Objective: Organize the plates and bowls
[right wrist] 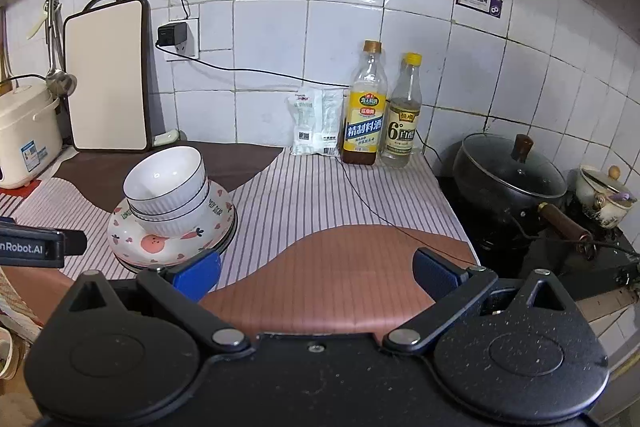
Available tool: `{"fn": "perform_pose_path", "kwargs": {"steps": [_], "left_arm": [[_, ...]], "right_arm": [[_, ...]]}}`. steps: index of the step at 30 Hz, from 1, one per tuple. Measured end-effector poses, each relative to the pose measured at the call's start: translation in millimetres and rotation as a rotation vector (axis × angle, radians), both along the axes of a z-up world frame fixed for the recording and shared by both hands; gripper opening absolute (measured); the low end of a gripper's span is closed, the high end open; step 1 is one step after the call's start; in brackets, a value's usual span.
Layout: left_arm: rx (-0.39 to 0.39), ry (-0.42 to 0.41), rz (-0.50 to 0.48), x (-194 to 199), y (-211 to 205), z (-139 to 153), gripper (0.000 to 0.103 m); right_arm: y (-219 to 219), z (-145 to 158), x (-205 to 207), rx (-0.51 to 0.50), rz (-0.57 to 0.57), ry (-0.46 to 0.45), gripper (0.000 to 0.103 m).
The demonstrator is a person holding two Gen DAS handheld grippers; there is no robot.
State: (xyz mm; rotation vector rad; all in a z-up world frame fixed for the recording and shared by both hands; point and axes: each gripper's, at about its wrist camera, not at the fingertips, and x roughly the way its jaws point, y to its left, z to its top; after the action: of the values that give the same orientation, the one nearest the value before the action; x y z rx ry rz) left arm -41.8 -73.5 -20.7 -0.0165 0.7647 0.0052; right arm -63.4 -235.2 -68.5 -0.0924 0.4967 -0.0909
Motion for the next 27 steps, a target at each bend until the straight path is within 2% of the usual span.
{"fn": "perform_pose_path", "kwargs": {"steps": [13, 27], "left_arm": [[0.015, -0.029, -0.044, -4.6, -5.4, -4.6, 0.098], [0.009, -0.045, -0.051, -8.3, -6.8, -4.0, 0.098]], "right_arm": [[-5.1, -4.5, -5.0, 0.022, -0.01, -0.018, 0.103], [-1.1, -4.6, -6.6, 0.038, -0.007, -0.03, 0.103]]}}
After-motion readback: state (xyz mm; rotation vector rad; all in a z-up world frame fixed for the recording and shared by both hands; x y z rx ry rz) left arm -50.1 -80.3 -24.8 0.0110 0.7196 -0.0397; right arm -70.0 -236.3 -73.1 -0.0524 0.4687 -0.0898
